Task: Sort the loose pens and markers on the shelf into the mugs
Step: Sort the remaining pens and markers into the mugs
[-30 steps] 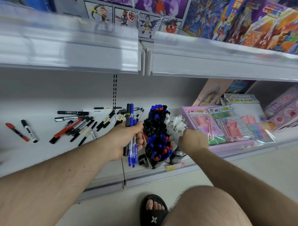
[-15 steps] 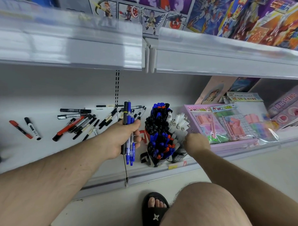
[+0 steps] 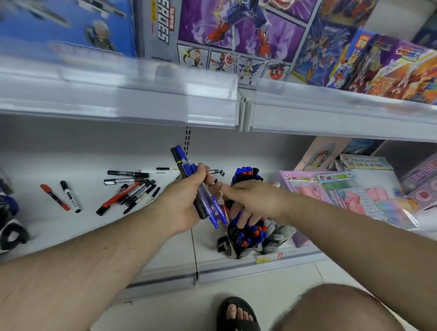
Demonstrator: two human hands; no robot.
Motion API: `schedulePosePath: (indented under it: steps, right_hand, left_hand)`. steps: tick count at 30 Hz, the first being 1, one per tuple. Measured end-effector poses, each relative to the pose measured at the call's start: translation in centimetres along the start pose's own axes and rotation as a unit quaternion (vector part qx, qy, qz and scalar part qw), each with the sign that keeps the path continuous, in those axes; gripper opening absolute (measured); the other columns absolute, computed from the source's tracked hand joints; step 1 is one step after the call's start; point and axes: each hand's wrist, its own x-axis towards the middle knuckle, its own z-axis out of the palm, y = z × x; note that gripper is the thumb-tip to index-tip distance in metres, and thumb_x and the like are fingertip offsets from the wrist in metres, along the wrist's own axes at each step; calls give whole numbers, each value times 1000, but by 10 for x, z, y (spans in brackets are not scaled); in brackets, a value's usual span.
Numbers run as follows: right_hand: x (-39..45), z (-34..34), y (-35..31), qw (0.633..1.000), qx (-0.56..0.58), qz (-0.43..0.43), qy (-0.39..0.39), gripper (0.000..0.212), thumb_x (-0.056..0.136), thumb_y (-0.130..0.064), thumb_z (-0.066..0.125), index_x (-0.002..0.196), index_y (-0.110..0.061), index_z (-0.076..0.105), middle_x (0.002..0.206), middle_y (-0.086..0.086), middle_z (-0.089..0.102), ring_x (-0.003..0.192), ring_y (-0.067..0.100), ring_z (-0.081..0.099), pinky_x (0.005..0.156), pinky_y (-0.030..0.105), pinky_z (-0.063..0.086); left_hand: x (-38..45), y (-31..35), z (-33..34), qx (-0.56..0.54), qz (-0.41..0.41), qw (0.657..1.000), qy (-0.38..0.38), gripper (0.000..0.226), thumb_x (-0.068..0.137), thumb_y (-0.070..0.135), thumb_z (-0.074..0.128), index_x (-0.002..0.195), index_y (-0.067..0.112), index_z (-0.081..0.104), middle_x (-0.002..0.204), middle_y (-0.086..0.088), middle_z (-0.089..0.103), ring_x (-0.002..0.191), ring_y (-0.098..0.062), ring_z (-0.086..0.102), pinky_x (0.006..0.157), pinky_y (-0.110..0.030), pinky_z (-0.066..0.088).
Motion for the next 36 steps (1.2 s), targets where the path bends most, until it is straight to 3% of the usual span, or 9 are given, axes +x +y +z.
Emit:
schedulePosePath:
  steps: [2,5,11,14,17,23,28,32,36]
  right_hand:
    - [-12,18,-22,999,-17,-28,-29,43,97,-57,44,116,-21,55,103,7,69,69,15,71,68,33,56]
    - [-20,46,-36,997,11,-67,25,25,99,-31,55,113,-12,60,98,15,69,62,16,68,76,44,58]
    - [-16,109,-48,991,82,-84,66,38,96,-35,55,128,-14,51,91,1,66,57,9,65,51,21,46]
    - [-15,134,-57,985,73,-119,100,15,98,-20,50,101,-8,59,79,3,63,58,12,63,51,22,43]
    - [-15,144,-68,977,127,-123,116,22,99,-12,47,80,-6,54,69,5,52,53,14,51,45,16,37]
    - [-21,166,-82,975,172,-125,62,29,101,-12,45,73,-6,52,71,7,53,52,14,47,51,22,37]
    - [-23,174,-104,962,204,-172,59,35,103,-9,42,79,-24,63,68,7,42,55,16,37,48,20,31]
    - [-20,173,-121,956,193,-208,73,49,103,-7,42,84,-46,65,63,3,40,61,20,34,57,33,28]
    - [-12,172,-133,957,198,-199,76,43,100,-3,44,91,-33,73,59,2,39,55,16,32,55,32,26]
  left_hand:
    - [-7,7,-4,-19,14,1000,-5,19,97,33,56,88,17,62,67,3,61,67,-16,69,58,-34,57]
    - [-21,16,-17,-4,39,999,14,23,98,33,55,85,15,61,66,2,62,66,-16,69,56,-31,57]
    - [-41,30,-55,3,76,994,84,20,98,30,56,94,11,59,63,0,64,76,-20,72,72,-37,58]
    - [-53,38,-65,11,90,991,98,20,98,29,57,97,10,56,65,-2,63,67,-19,72,66,-35,62]
    - [-64,46,-73,95,142,977,125,24,98,32,57,99,8,54,72,-7,63,62,-20,69,62,-33,61]
    - [-86,62,-103,210,161,955,133,39,96,46,52,86,8,52,68,-7,67,65,-25,70,68,-38,60]
    - [-100,78,-122,135,150,958,204,49,97,57,42,88,9,52,65,-7,71,70,-28,69,86,-47,58]
    - [-109,93,-141,50,140,955,259,51,99,56,41,82,10,56,62,-6,70,63,-25,62,64,-37,56]
    - [-121,112,-172,121,156,943,268,31,99,41,53,86,13,56,59,-1,63,48,-16,48,40,-22,38]
